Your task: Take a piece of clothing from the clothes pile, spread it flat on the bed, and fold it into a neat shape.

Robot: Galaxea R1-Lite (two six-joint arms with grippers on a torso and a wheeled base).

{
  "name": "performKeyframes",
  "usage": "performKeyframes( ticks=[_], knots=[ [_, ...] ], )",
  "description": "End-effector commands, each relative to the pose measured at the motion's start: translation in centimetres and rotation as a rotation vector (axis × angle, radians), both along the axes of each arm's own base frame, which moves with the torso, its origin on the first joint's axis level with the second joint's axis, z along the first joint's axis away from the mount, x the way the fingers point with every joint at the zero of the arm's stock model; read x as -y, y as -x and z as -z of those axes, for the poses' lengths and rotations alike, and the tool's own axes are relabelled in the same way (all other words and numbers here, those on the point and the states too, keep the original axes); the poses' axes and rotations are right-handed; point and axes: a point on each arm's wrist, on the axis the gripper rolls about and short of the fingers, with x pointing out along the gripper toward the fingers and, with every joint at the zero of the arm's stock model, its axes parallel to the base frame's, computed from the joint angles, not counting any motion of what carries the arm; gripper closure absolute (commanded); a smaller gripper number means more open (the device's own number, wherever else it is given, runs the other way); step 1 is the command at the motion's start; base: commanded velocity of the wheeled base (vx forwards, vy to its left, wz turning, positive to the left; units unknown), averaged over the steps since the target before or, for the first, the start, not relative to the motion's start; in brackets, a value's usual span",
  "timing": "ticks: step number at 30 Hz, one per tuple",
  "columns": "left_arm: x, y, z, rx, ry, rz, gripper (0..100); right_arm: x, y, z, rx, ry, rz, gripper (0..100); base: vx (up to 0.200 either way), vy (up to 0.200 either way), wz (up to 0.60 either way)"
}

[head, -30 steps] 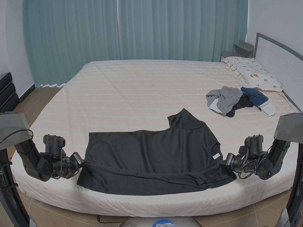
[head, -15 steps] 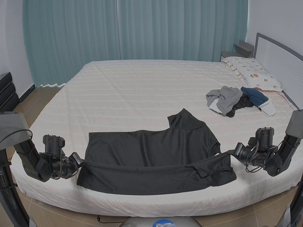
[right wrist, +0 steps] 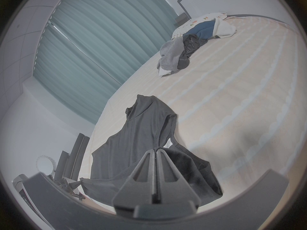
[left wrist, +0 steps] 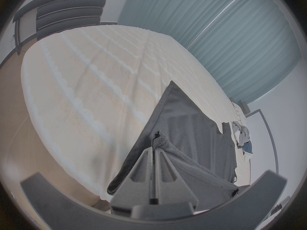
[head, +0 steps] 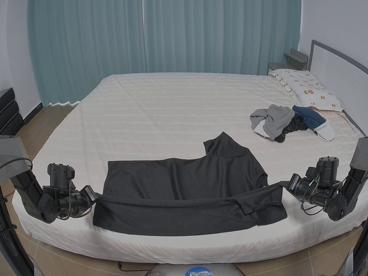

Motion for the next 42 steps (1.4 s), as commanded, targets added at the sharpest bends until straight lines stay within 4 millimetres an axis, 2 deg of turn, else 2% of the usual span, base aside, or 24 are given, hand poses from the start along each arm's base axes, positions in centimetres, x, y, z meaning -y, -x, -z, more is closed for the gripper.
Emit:
performKeyframes(
  ticks=[1,8,12,24,25,26,31,36,37,42],
  knots=[
    [0.1,0.1,0.1,-0.007,0.002,0.002,100,-0.1,0.1,0.1,-0.004,0.003,-0.006,100,0.0,0.0,0.0],
    [0.4,-0.5,0.6,-0.011,0.005,0.008,100,0.0,-0.3,0.5,-0.012,0.015,-0.002,100,0.0,0.0,0.0],
    [0.4,-0.7,0.9,-0.014,0.007,0.005,100,-0.1,-1.4,1.5,-0.021,0.015,0.0,100,0.0,0.0,0.0],
    [0.5,-1.3,1.9,-0.039,0.014,0.01,100,-0.4,-2.4,3.8,-0.074,0.015,-0.007,100,0.0,0.0,0.0],
    [0.5,-1.4,1.9,-0.038,0.015,0.009,0,-0.4,-2.4,4.0,-0.079,0.015,-0.007,100,0.0,0.0,0.0],
    [0.5,-1.4,2.0,-0.04,0.017,0.005,0,-0.5,-2.4,4.2,-0.085,0.017,-0.009,0,0.0,0.0,0.0],
    [0.4,-1.4,2.1,-0.044,0.021,0.001,0,-0.6,-2.4,4.8,-0.104,0.01,-0.009,0,0.0,0.0,0.0],
    [0.3,-1.5,2.1,-0.043,0.029,-0.004,0,0.2,-1.7,2.7,-0.057,-0.014,0.026,0,0.0,0.0,0.0],
    [0.0,-1.6,2.0,-0.038,0.05,-0.016,0,0.1,-0.7,1.5,-0.046,-0.038,0.031,0,0.0,0.0,0.0],
    [-1.1,-1.5,1.7,-0.041,0.192,-0.011,0,-1.1,2.9,0.0,-0.068,-0.066,-0.01,0,0.0,0.0,0.0]
  ],
)
